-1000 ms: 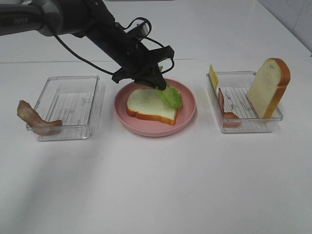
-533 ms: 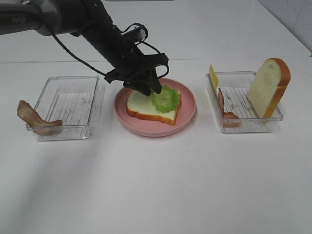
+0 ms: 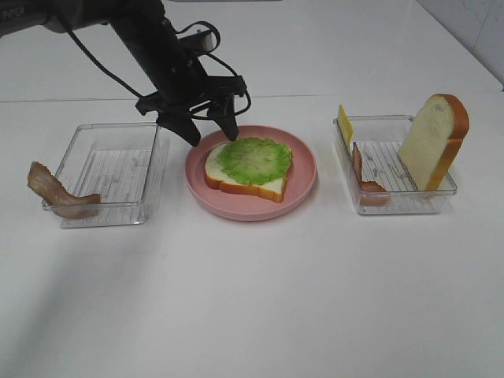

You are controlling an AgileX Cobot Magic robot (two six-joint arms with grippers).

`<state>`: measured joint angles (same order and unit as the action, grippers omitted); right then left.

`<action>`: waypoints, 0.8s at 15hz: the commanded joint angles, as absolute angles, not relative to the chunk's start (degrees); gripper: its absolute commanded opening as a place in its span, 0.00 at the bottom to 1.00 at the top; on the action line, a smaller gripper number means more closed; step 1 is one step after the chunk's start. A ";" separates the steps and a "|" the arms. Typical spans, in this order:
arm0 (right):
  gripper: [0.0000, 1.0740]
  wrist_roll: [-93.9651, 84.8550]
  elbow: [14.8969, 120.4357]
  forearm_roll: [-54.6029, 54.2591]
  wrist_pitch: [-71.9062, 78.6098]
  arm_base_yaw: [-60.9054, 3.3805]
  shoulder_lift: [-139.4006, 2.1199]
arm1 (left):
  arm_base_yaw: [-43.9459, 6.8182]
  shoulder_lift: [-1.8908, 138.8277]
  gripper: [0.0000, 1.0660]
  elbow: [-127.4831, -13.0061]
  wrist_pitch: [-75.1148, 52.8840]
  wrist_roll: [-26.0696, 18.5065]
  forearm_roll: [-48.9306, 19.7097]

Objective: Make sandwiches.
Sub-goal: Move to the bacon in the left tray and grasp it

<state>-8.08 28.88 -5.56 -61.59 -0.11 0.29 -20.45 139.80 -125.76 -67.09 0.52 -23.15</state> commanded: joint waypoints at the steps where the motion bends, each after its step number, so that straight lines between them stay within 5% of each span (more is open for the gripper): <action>1: 0.70 -8.82 28.93 -5.39 -60.96 0.34 1.20 | -18.33 139.69 0.61 -129.66 -73.97 3.90 -17.70; 12: 0.70 -8.82 28.93 -5.39 -60.96 0.34 1.20 | -13.35 124.68 0.60 -122.67 -73.80 5.21 -5.96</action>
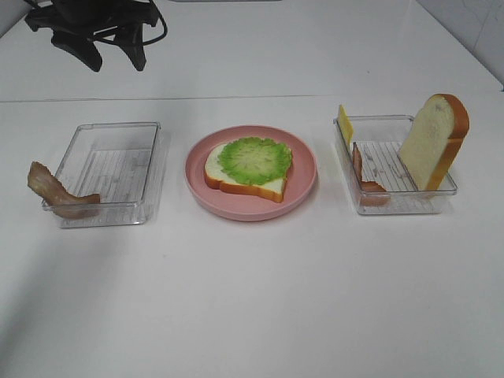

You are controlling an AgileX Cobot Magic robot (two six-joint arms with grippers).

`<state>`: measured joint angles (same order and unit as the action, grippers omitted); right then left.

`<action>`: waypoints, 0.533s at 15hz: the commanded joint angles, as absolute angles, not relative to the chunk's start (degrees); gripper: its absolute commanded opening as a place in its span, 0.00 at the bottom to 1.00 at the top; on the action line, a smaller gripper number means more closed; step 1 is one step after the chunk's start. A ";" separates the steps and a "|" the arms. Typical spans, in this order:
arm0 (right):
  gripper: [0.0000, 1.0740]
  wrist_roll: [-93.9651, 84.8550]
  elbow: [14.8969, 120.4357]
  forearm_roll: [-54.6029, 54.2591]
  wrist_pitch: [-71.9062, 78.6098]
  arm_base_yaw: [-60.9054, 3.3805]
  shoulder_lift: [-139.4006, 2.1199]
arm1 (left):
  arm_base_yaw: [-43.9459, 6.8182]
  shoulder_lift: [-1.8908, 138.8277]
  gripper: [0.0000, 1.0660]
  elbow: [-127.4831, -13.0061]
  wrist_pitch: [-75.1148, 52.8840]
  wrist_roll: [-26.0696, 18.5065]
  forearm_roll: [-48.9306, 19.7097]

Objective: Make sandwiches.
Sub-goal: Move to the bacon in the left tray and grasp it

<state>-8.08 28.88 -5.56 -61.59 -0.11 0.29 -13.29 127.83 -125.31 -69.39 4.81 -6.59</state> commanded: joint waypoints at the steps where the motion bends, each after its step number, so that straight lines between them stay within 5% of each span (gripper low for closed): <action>1: 0.70 -8.82 28.93 -5.39 -60.96 0.34 1.20 | -13.35 122.50 0.60 -120.72 -73.80 5.10 -5.67; 8: 0.70 -8.82 28.93 -5.39 -60.96 0.34 1.20 | -13.35 110.18 0.60 -101.18 -73.80 9.17 2.58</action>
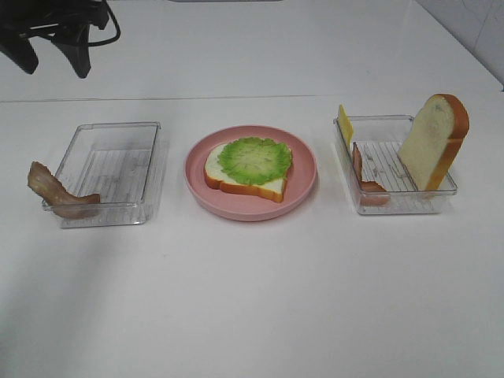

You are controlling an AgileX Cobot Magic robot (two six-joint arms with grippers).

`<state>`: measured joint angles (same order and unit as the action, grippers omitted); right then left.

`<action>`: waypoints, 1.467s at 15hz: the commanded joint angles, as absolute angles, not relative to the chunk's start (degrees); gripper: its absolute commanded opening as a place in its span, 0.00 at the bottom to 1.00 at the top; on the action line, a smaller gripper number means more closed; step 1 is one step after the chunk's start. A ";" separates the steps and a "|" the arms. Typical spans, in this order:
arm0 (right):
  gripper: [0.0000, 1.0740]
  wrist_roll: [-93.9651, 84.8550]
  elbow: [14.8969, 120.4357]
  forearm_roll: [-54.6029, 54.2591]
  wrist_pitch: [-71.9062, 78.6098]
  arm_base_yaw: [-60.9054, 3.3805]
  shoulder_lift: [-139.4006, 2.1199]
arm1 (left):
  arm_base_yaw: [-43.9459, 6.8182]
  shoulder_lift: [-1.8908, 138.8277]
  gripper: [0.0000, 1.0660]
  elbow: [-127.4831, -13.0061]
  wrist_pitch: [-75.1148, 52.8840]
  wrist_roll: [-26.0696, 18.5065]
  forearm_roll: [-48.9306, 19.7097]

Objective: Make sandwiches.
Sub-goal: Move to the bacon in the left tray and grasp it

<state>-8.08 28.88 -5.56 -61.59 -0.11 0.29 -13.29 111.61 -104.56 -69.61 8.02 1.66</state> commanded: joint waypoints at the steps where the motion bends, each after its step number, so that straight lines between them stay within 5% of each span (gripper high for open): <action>1: 0.70 -8.82 28.93 -5.39 -60.96 0.34 1.20 | -13.35 109.78 0.60 -99.12 -73.80 9.40 3.15; 8: 0.70 -8.82 28.93 -5.39 -60.96 0.34 1.20 | -5.33 109.84 0.60 -90.41 -70.93 9.85 -1.32; 19: 0.70 -8.82 28.93 -5.39 -60.96 0.34 1.20 | -5.39 117.86 0.60 -88.35 -62.74 7.39 -5.10; 22: 0.70 -8.82 28.93 -5.39 -60.96 0.34 1.20 | -5.39 119.40 0.53 -88.35 -61.13 7.39 -5.04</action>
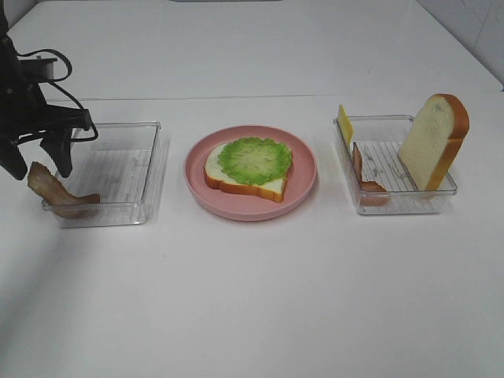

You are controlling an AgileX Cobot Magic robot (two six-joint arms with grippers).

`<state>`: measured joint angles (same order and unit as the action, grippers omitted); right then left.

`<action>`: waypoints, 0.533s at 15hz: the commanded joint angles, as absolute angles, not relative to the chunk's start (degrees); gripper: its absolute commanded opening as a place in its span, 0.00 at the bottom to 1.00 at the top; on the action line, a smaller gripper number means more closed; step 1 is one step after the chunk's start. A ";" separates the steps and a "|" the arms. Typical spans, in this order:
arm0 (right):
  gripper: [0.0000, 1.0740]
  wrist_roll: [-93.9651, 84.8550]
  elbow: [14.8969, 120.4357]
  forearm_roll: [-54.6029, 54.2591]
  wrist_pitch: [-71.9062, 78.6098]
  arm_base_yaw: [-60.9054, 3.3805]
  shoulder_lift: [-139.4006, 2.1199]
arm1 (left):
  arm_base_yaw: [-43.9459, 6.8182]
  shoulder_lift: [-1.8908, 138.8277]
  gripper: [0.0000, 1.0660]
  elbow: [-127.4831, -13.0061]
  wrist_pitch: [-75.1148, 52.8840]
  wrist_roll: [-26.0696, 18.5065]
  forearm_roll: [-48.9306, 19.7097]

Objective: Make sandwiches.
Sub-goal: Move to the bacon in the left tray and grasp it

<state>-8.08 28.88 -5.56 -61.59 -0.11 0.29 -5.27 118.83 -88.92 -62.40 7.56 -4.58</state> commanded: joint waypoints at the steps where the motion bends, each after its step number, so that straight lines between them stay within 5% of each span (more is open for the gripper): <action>1: 0.70 -8.82 28.93 -5.39 -60.96 0.34 1.20 | -5.39 119.63 0.53 -88.35 -60.79 7.39 -5.04; 8: 0.70 -8.82 28.93 -5.39 -60.96 0.34 1.20 | -5.39 120.61 0.53 -88.35 -60.45 7.16 -4.93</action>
